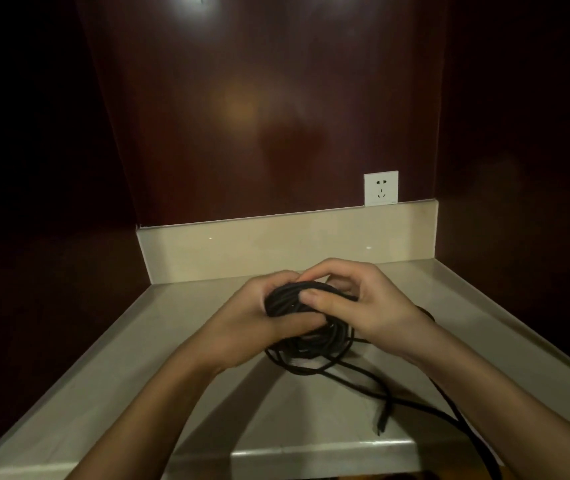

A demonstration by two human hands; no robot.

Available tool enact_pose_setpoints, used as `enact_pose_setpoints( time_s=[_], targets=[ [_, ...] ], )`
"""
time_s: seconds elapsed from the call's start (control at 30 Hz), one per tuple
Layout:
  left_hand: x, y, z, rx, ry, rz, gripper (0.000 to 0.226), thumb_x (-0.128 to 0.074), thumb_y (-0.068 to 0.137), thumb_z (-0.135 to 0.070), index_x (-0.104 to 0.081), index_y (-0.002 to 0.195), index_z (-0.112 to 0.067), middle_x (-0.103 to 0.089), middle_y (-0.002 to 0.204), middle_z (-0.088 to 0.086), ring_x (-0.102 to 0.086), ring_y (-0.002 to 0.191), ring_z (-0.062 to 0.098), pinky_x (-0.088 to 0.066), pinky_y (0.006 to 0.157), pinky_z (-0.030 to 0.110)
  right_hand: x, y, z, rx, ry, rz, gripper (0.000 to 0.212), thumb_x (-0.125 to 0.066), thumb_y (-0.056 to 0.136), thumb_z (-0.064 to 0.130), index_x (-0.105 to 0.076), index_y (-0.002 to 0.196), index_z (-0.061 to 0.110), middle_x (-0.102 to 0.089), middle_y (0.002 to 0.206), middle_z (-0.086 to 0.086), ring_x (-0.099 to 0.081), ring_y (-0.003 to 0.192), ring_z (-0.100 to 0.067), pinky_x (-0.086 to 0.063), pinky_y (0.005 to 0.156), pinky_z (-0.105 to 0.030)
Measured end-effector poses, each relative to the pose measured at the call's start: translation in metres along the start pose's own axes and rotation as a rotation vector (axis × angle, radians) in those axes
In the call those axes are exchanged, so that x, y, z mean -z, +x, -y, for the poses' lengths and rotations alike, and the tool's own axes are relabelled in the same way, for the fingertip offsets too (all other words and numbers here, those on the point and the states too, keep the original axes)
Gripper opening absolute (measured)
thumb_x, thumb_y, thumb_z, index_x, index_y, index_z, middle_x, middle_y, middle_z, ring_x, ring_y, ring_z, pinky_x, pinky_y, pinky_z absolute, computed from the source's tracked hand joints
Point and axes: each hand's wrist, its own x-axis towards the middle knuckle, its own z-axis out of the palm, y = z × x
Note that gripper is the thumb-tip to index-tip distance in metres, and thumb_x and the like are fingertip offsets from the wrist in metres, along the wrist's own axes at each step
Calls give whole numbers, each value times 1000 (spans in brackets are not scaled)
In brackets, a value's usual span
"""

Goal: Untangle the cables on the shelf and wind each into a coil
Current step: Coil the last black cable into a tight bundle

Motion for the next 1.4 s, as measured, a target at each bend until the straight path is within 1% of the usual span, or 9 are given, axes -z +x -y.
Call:
enact_pose_setpoints(
  time_s=[0.17,0.3,0.43,0.6,0.8,0.97,1.13,1.3,1.4],
  targets=[
    [-14,-5,12,-174,177,-198,33,-66,91,-32,-62,122,-21,-71,105,0,-70,99,20,-59,82,48,4,1,-4,-10,117,-27,19,-68,89,18,-70,107,11,-73,88,-21,-72,85,-33,-58,79,-42],
    [-16,-6,14,-289,137,-207,35,-60,94,-32,-58,126,-16,-70,104,1,-70,94,20,-57,83,36,15,-1,7,-36,170,73,27,-65,87,23,-69,111,11,-74,90,-9,-71,79,-16,-54,69,-20],
    [-9,-8,7,-210,22,-128,31,-60,94,-32,-61,118,-13,-67,80,-2,-64,74,14,-54,72,29,30,-2,17,-81,192,165,33,-61,86,28,-61,110,5,-60,72,4,-33,45,-5,-25,42,-18],
    [1,-7,0,-46,-267,69,42,-63,92,-33,-61,115,3,-61,102,31,-59,95,41,-45,91,52,39,11,33,68,68,65,25,-63,88,21,-55,86,-2,-57,61,9,-29,45,-11,-19,44,-25],
    [-12,4,-16,-127,-624,-55,27,-65,93,-19,-68,113,-1,-72,96,11,-69,83,15,-56,72,23,-4,18,-4,194,202,-188,33,-59,97,18,-51,85,-12,-47,70,-19,-42,67,-21,-36,61,-33],
    [-6,11,-18,-119,-722,-319,29,-55,93,-20,-64,114,-1,-73,83,6,-70,71,11,-56,62,21,-32,-10,-34,94,119,-128,20,-49,97,36,-61,108,25,-60,74,-5,-51,67,-15,-42,64,-33],
    [3,21,-10,-183,-88,-636,16,-56,99,-23,-58,107,-9,-60,70,-5,-59,63,-1,-47,59,12,-47,-24,-34,19,71,-148,19,-45,98,34,-63,100,27,-41,54,7,-36,52,-10,-31,53,-24],
    [-5,31,-5,-292,150,-751,28,-56,101,-22,-44,125,-27,-63,81,-6,-63,71,1,-47,63,11,-43,-13,-43,-303,148,-67,26,-50,103,21,-68,88,11,-45,49,4,-36,43,-6,-31,46,-16],
    [7,46,1,-328,162,-884,22,-55,102,-18,-52,124,-19,-63,98,-11,-66,81,0,-52,68,15,-39,-15,-57,-407,32,12,29,-55,100,23,-67,75,17,-48,48,6,-40,41,-3,-34,47,-18]
  ],
)
